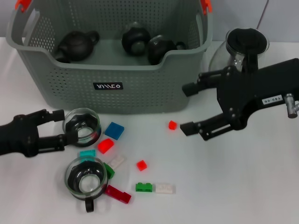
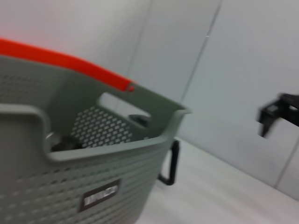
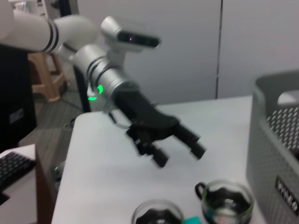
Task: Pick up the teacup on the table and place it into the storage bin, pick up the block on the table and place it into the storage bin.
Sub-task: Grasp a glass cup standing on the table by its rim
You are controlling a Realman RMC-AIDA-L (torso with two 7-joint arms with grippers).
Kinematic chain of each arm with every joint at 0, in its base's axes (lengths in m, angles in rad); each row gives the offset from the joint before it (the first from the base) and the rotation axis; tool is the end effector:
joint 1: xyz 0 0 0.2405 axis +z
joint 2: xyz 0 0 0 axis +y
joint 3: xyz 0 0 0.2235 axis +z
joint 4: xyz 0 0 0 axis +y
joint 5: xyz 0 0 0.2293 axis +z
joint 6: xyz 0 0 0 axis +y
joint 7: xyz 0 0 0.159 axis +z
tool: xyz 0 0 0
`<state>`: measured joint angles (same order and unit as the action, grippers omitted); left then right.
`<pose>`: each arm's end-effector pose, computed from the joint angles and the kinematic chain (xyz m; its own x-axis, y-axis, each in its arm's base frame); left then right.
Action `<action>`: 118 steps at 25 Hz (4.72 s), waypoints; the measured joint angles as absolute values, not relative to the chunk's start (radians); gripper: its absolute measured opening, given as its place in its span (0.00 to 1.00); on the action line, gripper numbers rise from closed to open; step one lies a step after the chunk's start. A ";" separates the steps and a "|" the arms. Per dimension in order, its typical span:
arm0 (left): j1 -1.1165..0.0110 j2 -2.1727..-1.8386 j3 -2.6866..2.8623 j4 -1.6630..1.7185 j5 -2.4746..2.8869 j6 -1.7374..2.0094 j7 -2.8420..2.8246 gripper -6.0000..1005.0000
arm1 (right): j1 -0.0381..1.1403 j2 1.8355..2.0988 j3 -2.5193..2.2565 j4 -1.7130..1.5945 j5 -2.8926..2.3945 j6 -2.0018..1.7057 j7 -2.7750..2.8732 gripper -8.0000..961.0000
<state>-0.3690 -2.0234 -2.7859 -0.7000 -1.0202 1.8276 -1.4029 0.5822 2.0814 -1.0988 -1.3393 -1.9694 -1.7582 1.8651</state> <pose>-0.3047 0.2720 0.0666 0.6574 0.4353 0.6151 0.6211 -0.7752 -0.1153 0.0960 0.3340 0.0397 0.9660 -0.0998 -0.2387 -0.1093 -0.9937 -0.0267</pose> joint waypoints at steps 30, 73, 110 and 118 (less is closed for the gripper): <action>-0.542 -1.969 -2.592 -0.968 -0.734 1.624 -2.187 0.85 | 0.739 2.053 -1.074 -1.133 -2.065 -1.737 1.902 0.95; -0.605 -2.036 -2.453 -1.093 -0.472 1.644 -2.311 0.85 | 0.815 2.047 -1.076 -1.047 -2.115 -1.657 1.828 0.95; -0.534 -2.127 -2.421 -1.339 -0.465 1.891 -2.102 0.84 | 0.849 2.056 -1.061 -0.986 -2.108 -1.540 1.814 0.95; -0.534 -2.169 -2.372 -1.318 -0.412 1.877 -2.184 0.84 | 0.852 2.052 -1.062 -0.972 -2.108 -1.529 1.799 0.95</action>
